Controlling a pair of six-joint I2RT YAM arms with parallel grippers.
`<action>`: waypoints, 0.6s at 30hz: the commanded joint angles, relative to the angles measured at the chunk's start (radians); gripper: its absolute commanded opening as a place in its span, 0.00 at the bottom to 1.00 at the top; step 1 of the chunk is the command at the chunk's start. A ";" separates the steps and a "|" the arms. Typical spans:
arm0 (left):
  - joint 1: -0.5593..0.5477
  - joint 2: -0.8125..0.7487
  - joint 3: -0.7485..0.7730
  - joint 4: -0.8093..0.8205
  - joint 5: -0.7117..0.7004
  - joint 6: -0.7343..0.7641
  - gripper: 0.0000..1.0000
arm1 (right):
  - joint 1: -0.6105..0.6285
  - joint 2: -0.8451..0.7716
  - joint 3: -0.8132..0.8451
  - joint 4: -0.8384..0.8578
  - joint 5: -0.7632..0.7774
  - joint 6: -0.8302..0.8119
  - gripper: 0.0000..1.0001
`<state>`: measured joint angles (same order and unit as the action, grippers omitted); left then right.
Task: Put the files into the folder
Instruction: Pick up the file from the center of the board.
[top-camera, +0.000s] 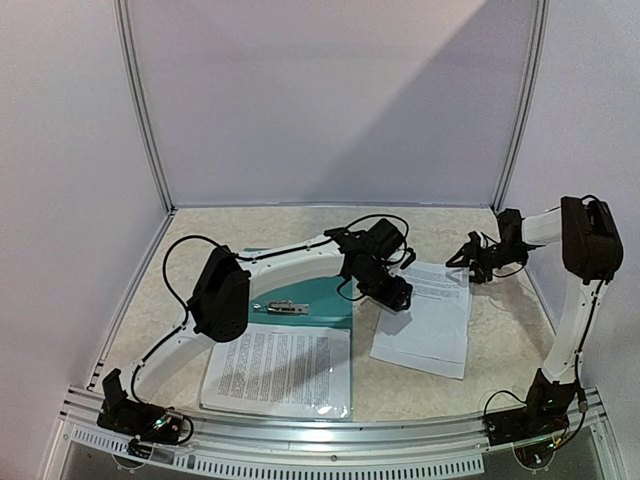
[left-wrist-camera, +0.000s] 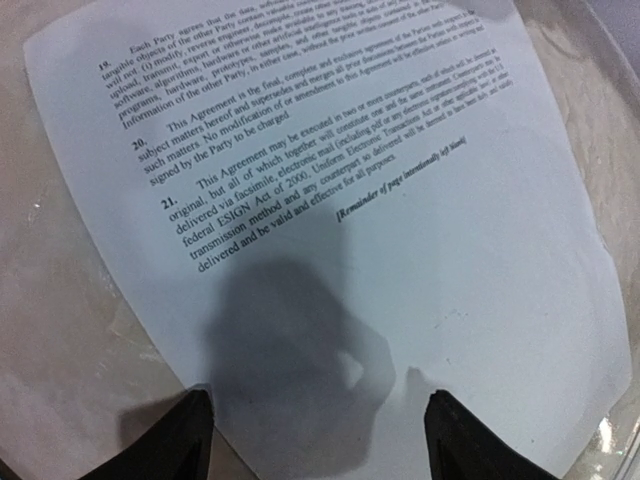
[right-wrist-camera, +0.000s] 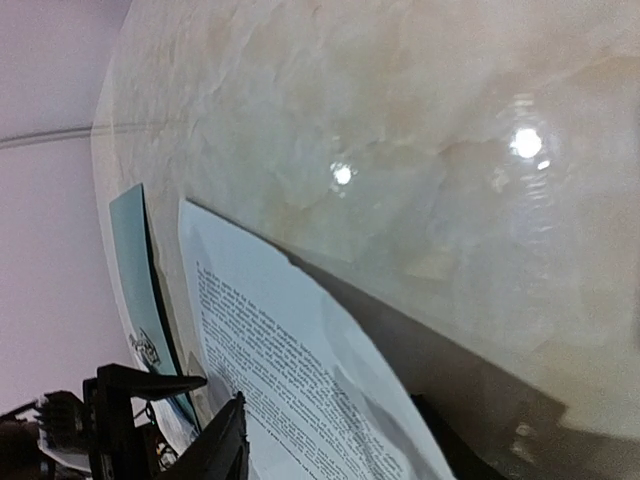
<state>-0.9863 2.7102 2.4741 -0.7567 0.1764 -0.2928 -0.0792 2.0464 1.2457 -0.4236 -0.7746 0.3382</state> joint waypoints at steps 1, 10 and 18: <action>-0.003 0.061 -0.003 -0.033 0.021 -0.010 0.74 | 0.018 0.001 -0.038 -0.008 -0.087 0.003 0.47; -0.003 0.061 -0.002 -0.033 0.034 -0.003 0.74 | 0.036 -0.137 -0.029 -0.048 -0.059 -0.018 0.04; 0.001 -0.108 0.017 -0.043 0.187 0.220 0.82 | 0.126 -0.300 0.056 -0.248 0.027 -0.125 0.00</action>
<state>-0.9859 2.7090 2.4802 -0.7658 0.2546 -0.2321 -0.0231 1.8446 1.2343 -0.5388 -0.8013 0.2935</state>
